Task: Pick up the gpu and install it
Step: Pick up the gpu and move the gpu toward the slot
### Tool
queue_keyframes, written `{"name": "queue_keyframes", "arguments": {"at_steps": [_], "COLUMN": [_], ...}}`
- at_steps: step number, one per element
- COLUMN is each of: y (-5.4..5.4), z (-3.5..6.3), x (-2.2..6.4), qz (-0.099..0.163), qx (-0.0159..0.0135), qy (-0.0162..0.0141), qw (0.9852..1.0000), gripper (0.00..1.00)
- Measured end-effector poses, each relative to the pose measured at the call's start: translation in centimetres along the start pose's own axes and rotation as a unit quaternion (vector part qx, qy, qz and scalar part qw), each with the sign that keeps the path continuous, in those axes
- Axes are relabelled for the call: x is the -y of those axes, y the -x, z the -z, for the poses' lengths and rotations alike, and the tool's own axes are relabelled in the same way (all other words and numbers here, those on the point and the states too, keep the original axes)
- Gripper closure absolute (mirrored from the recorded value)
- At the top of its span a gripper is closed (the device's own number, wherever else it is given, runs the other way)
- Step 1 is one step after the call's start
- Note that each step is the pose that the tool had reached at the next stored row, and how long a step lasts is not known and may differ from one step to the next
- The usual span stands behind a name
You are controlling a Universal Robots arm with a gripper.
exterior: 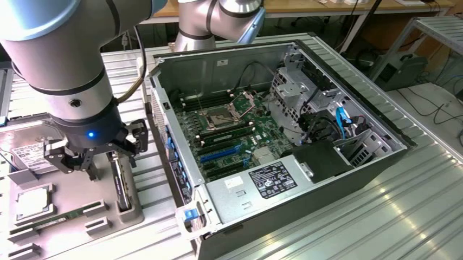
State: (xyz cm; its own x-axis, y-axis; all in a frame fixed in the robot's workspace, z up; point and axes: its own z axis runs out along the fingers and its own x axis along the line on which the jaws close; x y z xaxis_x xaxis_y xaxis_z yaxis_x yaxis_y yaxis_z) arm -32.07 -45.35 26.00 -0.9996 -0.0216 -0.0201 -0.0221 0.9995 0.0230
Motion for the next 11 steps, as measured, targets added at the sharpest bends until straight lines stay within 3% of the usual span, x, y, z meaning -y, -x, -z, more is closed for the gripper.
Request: {"name": "queue_keyframes", "arguments": {"at_steps": [11], "y": [0.0], "z": [-1.43], "x": [-0.18], "qz": [0.0], "qx": [0.0], "qy": [-0.0003], "qw": [1.0], "gripper": [0.28]}}
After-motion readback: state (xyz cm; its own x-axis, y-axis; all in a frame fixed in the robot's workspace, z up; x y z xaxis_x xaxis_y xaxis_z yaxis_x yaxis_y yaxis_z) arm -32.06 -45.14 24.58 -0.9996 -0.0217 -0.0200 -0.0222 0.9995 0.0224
